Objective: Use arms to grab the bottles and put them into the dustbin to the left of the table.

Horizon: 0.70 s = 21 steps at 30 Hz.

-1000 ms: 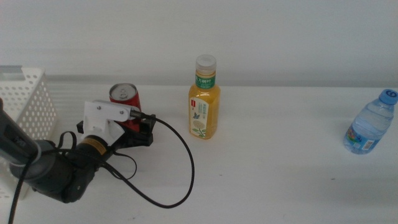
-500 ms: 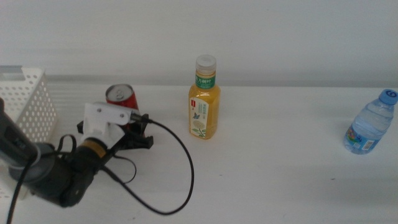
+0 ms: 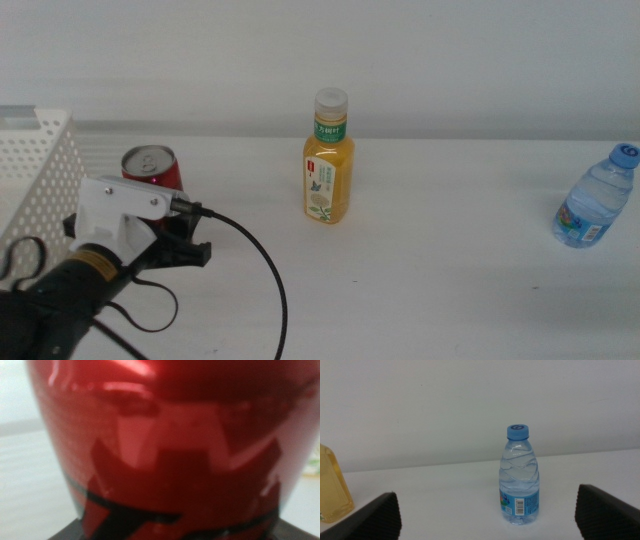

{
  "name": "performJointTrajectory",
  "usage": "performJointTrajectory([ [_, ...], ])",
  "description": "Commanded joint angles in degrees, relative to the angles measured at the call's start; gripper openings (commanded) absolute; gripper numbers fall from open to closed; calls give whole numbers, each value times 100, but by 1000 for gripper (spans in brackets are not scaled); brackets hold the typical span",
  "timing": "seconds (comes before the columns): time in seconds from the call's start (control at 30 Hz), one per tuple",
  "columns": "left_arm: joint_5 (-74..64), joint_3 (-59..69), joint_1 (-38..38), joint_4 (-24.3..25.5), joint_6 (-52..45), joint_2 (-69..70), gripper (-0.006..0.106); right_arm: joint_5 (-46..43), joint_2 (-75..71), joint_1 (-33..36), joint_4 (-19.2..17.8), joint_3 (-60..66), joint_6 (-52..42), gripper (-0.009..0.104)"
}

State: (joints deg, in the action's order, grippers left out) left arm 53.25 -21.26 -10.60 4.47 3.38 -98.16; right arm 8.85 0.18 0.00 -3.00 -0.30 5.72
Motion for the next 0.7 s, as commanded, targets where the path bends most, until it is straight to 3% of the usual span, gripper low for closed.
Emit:
performJointTrajectory([
  [0.0,-685,35,-28,-18,-32,543,-2,-58,-223,6,-69,252,-15,93],
  [0.4,-3522,35,-28,-41,-32,2913,-2,-58,-223,6,-69,252,-15,93],
  [0.67,-4846,15,-28,-177,10,3654,-2,-58,-223,6,-69,252,-15,93],
])
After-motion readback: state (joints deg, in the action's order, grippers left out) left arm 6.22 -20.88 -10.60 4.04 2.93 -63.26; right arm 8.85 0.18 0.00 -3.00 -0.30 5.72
